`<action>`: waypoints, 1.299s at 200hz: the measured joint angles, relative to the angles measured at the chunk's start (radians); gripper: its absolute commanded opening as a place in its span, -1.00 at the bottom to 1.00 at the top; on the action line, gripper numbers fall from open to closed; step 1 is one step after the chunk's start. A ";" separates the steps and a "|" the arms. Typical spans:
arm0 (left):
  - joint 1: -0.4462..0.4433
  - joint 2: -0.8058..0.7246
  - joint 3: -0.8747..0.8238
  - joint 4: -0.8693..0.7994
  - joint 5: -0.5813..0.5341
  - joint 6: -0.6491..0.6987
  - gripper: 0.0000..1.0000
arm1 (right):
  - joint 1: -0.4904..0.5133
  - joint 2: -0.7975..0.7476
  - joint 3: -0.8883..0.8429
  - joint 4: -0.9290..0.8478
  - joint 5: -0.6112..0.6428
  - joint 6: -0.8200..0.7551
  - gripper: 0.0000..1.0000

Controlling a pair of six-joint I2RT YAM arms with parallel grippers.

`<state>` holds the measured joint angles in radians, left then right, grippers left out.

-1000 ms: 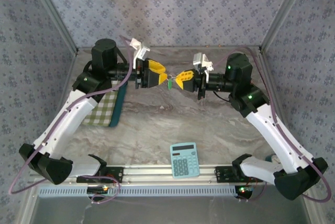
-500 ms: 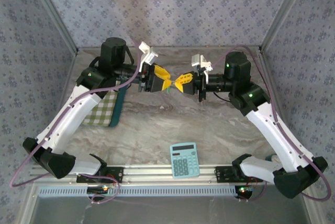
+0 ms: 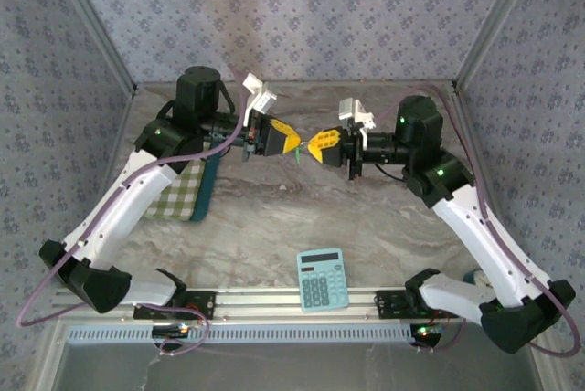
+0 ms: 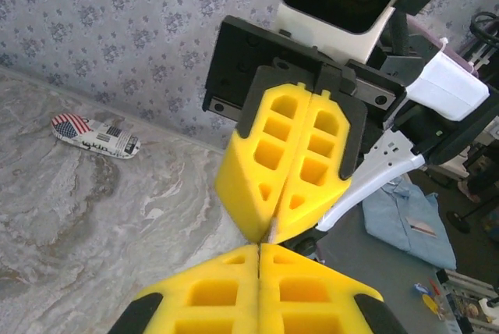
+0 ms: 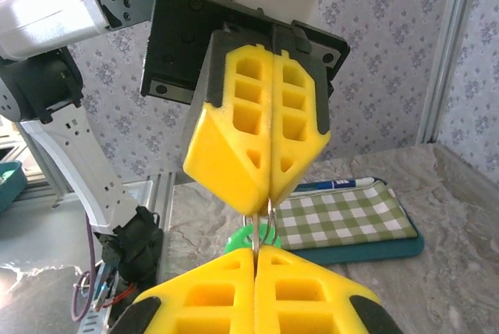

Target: Remove the keys from the keyring

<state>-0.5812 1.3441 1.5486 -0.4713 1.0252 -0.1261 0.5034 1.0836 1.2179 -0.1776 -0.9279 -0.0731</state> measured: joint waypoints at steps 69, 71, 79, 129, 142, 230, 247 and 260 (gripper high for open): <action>-0.002 -0.029 -0.074 0.144 -0.003 -0.148 -1.00 | 0.064 -0.105 -0.132 0.158 0.172 -0.065 -1.00; -0.002 -0.030 -0.075 0.146 -0.004 -0.150 -1.00 | 0.067 -0.108 -0.134 0.161 0.179 -0.068 -1.00; -0.002 -0.035 -0.083 0.160 -0.005 -0.162 -1.00 | 0.085 -0.122 -0.151 0.179 0.212 -0.081 -1.00; -0.005 -0.056 -0.135 0.266 -0.018 -0.265 -1.00 | 0.193 -0.199 -0.236 0.266 0.442 -0.178 -1.00; -0.005 -0.061 -0.150 0.296 -0.020 -0.296 -1.00 | 0.222 -0.211 -0.249 0.279 0.498 -0.208 -1.00; -0.005 -0.071 -0.158 0.350 -0.053 -0.378 -1.00 | 0.271 -0.214 -0.253 0.305 0.600 -0.291 -1.00; -0.005 -0.075 -0.158 0.354 -0.062 -0.389 -1.00 | 0.275 -0.211 -0.253 0.314 0.601 -0.291 -1.00; -0.005 -0.076 -0.159 0.359 -0.071 -0.397 -1.00 | 0.277 -0.208 -0.253 0.319 0.604 -0.290 -1.00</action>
<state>-0.5858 1.2682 1.3895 -0.1123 0.9539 -0.5232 0.7799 0.8753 0.9646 0.1417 -0.3241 -0.3634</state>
